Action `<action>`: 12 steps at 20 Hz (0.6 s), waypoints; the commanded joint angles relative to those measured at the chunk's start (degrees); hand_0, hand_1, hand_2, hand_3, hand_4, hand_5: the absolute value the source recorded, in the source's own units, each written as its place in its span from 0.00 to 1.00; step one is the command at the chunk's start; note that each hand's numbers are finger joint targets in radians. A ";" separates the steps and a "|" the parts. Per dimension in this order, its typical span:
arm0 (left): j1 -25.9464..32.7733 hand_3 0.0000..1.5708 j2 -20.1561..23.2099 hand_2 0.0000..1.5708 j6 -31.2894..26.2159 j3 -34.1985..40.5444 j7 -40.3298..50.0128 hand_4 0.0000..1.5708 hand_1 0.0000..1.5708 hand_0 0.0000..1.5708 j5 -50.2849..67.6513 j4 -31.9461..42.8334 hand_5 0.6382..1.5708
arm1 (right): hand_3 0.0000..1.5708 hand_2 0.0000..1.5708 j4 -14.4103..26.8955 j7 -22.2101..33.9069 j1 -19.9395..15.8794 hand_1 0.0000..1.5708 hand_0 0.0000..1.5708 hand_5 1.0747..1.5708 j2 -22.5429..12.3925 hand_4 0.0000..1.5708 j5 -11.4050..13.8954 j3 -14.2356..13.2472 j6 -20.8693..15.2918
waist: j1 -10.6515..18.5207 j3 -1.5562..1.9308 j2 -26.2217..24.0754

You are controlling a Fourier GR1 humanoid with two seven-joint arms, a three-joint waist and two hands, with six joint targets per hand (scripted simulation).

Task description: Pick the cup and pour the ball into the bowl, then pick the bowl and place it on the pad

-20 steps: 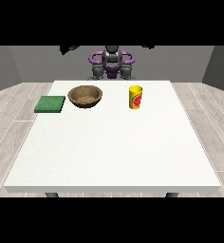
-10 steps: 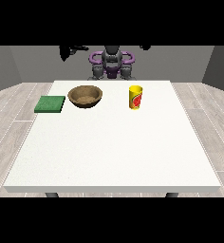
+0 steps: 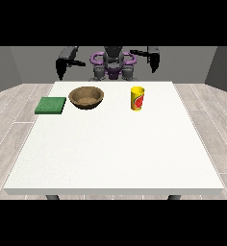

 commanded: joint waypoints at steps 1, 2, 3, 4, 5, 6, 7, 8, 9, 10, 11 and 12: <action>-6.38 0.00 1.42 0.00 -0.12 4.27 -4.10 0.00 0.00 0.00 -0.35 8.80 0.66 | 0.00 0.00 2.83 -2.34 -2.16 0.00 0.00 0.98 1.74 0.00 2.63 2.02 -1.39 | -1.44 -0.01 2.35; -5.20 0.00 2.00 0.00 -1.65 3.76 -5.25 0.00 0.00 0.00 -0.10 8.46 0.66 | 0.00 0.00 6.83 -6.89 -3.40 0.00 0.00 0.98 -1.21 0.00 0.68 -1.98 1.14 | -0.37 0.00 3.81; -7.16 0.00 0.49 0.00 -0.19 3.05 -7.84 0.00 0.00 0.00 -1.97 12.73 0.66 | 0.00 0.00 5.21 -2.30 -5.59 0.00 0.00 0.98 0.03 0.00 0.94 0.01 -0.24 | -1.60 -0.02 3.42; -5.55 0.00 -1.22 0.00 3.21 2.75 -9.39 0.00 0.00 0.00 -4.01 12.87 0.66 | 0.00 0.00 5.22 -6.50 -2.08 0.00 0.00 0.98 -1.59 0.00 0.64 -0.48 3.10 | -3.98 -0.01 4.65; -8.80 0.00 0.87 0.00 0.72 5.54 -9.75 0.00 0.00 0.00 -1.64 16.74 0.66 | 0.00 0.00 6.14 -5.61 -3.62 0.00 0.00 0.98 -1.38 0.00 0.36 -0.95 2.32 | -3.53 -0.01 3.69; -7.44 0.00 -0.35 0.00 1.75 3.87 -9.73 0.00 0.00 0.00 -3.36 17.92 0.65 | 0.00 0.00 7.63 -3.70 -4.90 0.00 0.00 0.98 -3.58 0.00 -0.82 -2.91 3.18 | -2.84 -0.01 1.85; -7.23 0.00 -0.07 0.00 0.73 4.71 -13.43 0.00 0.00 0.00 -2.55 18.91 0.67 | 0.00 0.00 9.29 -4.13 -6.90 0.00 0.00 0.98 -5.01 0.00 -2.40 -4.70 4.37 | -1.82 -0.01 3.48; -9.72 0.00 0.65 0.00 -1.05 6.82 -14.53 0.00 0.00 0.00 -0.42 23.29 0.67 | 0.00 0.00 8.94 -4.19 -6.13 0.00 0.00 0.98 -2.89 0.00 -0.26 -2.41 2.47 | -2.21 -0.02 2.26; -9.24 0.00 0.30 0.00 0.26 5.71 -16.83 0.00 0.00 0.00 -2.86 24.09 0.65 | 0.00 0.00 10.55 -5.76 -6.81 0.00 0.00 0.98 -4.02 0.00 -0.58 -3.54 3.31 | -2.15 -0.01 2.82; -8.10 0.00 -0.72 0.00 3.07 5.35 -17.37 0.00 0.00 0.00 -4.79 25.19 0.64 | 0.00 0.00 9.67 -5.54 -5.05 0.00 0.00 0.98 -4.19 0.00 -2.29 -3.76 5.31 | -3.92 -0.01 2.85; -10.65 0.00 -0.93 0.00 2.37 5.92 -17.84 0.00 0.00 0.00 -3.42 25.37 0.64 | 0.00 0.00 12.56 -7.68 -7.13 0.00 0.00 0.98 -6.46 0.00 -3.33 -6.04 6.92 | -3.34 0.00 3.76; -8.92 0.00 -1.75 0.00 3.34 6.03 -21.29 0.00 0.00 0.00 -4.19 27.93 0.65 | 0.00 0.00 12.00 -6.48 -6.90 0.00 0.00 0.98 -6.60 0.00 -4.11 -5.81 7.82 | -3.66 -0.02 4.34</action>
